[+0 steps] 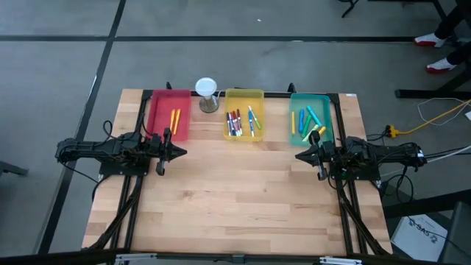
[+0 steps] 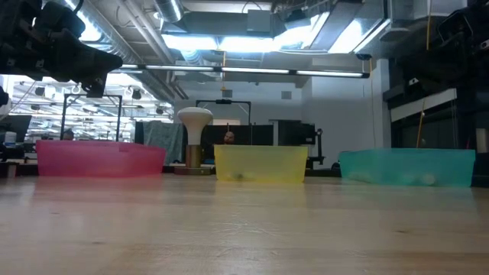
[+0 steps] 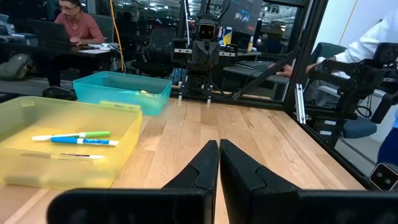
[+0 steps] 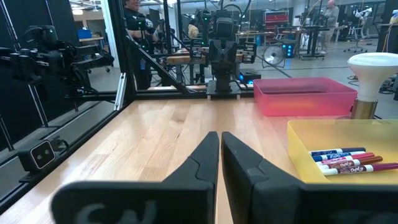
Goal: Pick & Place Markers
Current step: Return to Home Position
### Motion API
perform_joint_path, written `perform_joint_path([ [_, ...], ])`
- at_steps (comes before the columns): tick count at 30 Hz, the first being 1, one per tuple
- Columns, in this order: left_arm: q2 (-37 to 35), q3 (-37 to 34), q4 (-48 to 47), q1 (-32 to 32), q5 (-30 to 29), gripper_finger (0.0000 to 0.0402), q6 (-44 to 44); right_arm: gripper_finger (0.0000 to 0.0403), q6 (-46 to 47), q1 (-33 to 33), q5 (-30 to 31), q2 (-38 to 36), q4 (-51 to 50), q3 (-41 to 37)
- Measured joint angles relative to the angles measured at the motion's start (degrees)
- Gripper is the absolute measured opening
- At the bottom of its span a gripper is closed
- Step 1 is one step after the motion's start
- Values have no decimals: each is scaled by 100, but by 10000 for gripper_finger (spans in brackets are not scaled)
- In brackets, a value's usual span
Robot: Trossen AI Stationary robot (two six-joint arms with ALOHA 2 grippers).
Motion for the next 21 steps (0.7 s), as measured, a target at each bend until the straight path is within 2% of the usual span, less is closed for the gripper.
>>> perform_joint_path([
  [21, 0, 0, 0, 0, 0, 9, 0, 21, -1, -1, 0, 1, 0, 0],
])
